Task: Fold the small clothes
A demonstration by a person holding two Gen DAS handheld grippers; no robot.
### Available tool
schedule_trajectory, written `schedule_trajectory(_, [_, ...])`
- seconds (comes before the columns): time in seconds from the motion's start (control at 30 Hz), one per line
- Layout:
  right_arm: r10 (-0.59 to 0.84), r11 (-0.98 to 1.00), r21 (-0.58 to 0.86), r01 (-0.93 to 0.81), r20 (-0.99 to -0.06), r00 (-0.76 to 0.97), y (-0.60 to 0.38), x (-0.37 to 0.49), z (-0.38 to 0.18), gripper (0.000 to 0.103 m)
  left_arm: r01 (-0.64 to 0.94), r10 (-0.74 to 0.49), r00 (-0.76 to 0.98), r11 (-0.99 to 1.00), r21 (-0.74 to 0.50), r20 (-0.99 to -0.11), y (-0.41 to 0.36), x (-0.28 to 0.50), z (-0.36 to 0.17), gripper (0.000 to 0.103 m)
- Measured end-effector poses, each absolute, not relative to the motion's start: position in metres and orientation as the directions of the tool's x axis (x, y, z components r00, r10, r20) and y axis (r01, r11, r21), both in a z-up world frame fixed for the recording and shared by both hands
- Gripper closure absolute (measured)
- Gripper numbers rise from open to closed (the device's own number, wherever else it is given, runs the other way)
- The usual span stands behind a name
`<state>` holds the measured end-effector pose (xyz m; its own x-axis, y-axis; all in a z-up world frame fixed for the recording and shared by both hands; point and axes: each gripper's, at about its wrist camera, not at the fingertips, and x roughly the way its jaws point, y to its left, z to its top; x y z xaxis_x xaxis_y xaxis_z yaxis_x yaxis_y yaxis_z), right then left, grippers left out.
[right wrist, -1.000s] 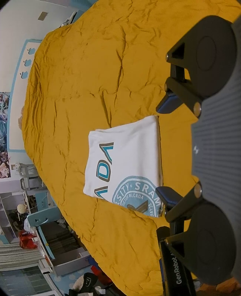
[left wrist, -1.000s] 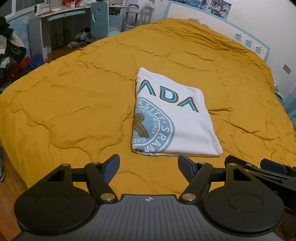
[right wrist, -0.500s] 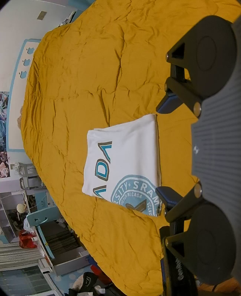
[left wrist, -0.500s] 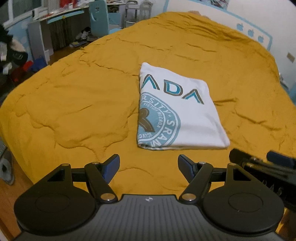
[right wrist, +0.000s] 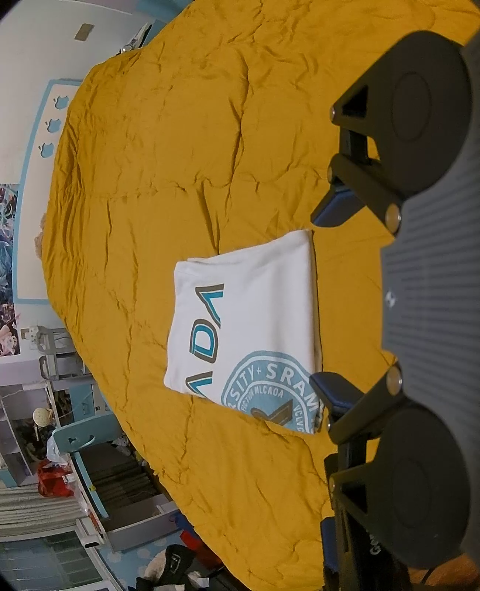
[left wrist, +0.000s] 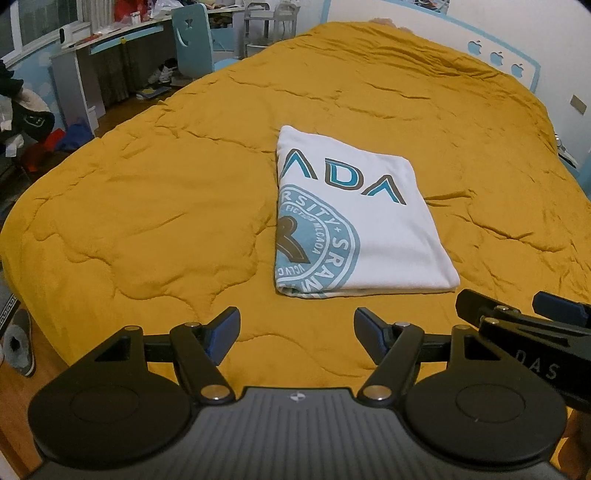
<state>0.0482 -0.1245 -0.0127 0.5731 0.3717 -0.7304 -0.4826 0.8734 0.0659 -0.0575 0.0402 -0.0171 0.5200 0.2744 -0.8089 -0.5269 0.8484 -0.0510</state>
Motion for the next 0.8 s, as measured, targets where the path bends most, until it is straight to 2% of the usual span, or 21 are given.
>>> schedule_trajectory(0.8, [0.345, 0.877, 0.038, -0.48, -0.743, 0.573, -0.1195, 0.0502, -0.0185, 0.021, -0.533, 0.244, 0.488, 0.844, -0.064, -0.838, 0.0465, -0.0557, -0.0225, 0.019])
